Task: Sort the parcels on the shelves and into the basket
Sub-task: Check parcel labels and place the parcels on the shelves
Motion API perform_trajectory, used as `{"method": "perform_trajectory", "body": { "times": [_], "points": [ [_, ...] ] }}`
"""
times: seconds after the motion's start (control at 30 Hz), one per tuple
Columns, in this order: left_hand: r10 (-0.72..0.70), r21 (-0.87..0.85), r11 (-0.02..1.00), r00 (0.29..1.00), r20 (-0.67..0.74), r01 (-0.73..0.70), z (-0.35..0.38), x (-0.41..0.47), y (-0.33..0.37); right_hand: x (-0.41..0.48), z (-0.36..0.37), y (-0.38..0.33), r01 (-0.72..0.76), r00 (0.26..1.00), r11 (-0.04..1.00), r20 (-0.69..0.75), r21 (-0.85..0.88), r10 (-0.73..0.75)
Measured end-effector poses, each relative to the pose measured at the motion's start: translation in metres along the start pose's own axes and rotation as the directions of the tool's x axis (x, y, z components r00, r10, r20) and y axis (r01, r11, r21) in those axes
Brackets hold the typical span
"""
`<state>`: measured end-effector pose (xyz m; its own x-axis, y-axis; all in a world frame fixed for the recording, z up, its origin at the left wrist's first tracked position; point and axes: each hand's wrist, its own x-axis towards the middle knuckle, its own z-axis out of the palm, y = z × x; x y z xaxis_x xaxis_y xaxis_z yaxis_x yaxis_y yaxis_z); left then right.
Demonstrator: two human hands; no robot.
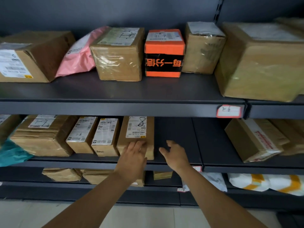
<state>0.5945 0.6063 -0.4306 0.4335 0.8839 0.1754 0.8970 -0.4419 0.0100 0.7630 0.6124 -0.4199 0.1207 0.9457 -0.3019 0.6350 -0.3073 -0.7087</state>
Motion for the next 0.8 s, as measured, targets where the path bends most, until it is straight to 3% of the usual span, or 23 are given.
{"method": "perform_trajectory", "body": {
  "times": [0.1,0.2,0.3,0.47,0.67,0.8],
  "points": [
    [0.080,0.071,0.994,0.996,-0.038,-0.078,0.000,0.014,0.029,-0.010,-0.033,0.033,0.010,0.996,0.978,-0.087,-0.209,-0.028],
    [0.136,0.092,0.988,0.986,-0.095,-0.127,-0.002,0.031,0.063,-0.021,-0.077,0.076,-0.003,0.979,0.816,-0.166,-0.579,-0.114],
    [0.208,0.091,0.976,0.973,-0.104,-0.199,-0.003,0.048,0.101,-0.030,-0.127,0.123,-0.151,0.955,0.714,-0.288,-0.684,-0.075],
    [0.270,0.109,0.959,0.959,-0.080,-0.261,0.001,0.067,0.149,-0.032,-0.195,0.185,-0.383,0.853,0.725,-0.520,-0.572,0.041],
    [0.290,0.159,0.948,0.954,-0.073,-0.276,0.014,0.073,0.168,-0.015,-0.212,0.210,-0.308,0.904,0.873,-0.403,-0.377,0.145],
    [0.282,0.169,0.949,0.956,-0.079,-0.266,0.018,0.074,0.169,-0.003,-0.210,0.204,-0.319,0.869,0.910,-0.464,-0.264,0.170]
  ]
}}
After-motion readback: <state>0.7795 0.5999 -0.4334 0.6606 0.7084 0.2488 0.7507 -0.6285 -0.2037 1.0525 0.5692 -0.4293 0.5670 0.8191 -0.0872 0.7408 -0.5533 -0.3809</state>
